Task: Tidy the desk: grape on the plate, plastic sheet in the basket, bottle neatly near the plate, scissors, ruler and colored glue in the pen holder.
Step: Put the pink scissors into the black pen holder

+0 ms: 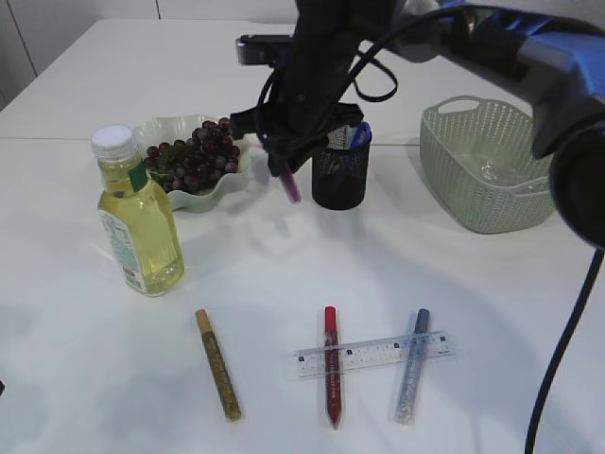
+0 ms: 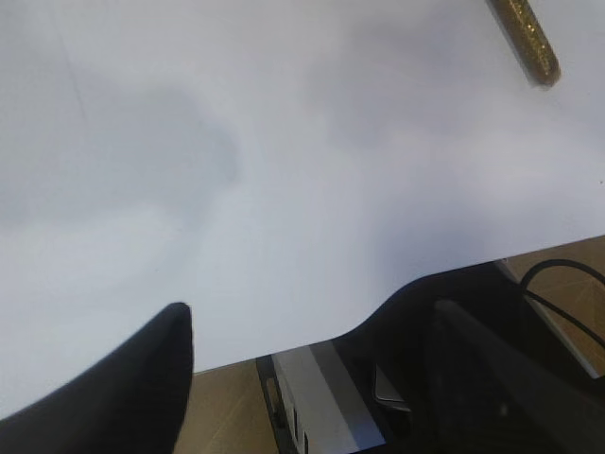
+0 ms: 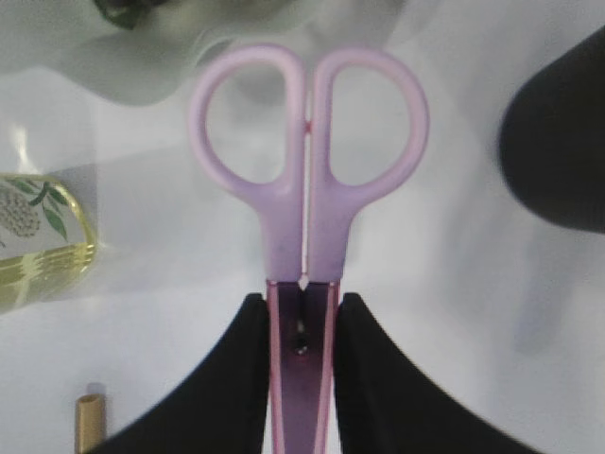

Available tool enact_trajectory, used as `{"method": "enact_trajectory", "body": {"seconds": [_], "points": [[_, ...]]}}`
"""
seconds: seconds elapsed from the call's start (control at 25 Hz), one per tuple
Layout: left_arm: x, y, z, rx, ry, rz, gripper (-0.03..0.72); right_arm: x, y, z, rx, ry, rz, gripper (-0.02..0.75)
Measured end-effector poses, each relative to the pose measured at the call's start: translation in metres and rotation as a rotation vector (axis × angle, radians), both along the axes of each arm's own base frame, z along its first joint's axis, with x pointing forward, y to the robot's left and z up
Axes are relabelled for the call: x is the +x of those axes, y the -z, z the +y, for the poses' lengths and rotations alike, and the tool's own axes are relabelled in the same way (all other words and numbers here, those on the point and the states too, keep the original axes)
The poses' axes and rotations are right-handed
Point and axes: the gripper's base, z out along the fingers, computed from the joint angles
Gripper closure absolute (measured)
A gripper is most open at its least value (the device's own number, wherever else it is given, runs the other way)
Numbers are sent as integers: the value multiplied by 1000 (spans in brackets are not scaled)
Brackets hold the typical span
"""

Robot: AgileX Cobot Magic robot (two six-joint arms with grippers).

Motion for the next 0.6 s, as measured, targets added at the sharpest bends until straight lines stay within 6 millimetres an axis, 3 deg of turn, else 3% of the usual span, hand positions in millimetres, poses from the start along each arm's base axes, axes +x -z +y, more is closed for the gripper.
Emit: {"method": "enact_trajectory", "body": {"seconds": [0.36,0.6], "points": [[0,0,0,0,0,0,129,26,-52,-84,75,114,-88,573],[-1,0,0,-1,1,8,129,39,-59,-127,189,104,-92,573]]}}
